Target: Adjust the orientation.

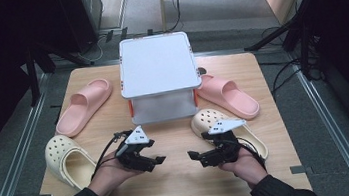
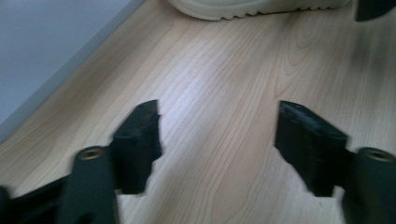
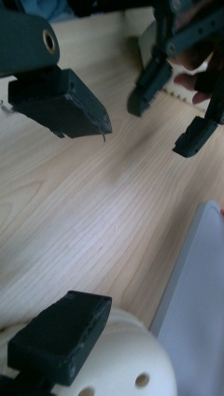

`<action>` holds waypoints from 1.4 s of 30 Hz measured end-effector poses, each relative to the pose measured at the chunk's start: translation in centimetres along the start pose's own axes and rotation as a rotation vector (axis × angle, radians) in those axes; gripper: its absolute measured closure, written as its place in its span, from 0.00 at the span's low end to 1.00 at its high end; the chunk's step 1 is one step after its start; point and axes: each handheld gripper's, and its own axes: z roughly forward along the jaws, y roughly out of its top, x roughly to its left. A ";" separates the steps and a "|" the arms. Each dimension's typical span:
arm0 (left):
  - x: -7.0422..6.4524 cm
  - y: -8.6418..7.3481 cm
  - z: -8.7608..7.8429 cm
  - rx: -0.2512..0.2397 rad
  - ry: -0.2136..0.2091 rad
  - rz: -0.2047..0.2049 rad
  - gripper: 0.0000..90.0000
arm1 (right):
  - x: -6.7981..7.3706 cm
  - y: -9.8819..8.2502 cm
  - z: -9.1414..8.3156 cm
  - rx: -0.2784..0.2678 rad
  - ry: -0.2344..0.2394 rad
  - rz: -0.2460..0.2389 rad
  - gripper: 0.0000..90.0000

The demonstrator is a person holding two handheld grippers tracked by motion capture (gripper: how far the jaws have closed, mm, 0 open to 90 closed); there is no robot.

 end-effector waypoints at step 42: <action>2.6 -1.7 -8.2 -0.032 0.092 -0.202 0.63 | 2.4 2.9 1.0 0.073 0.182 -0.147 0.51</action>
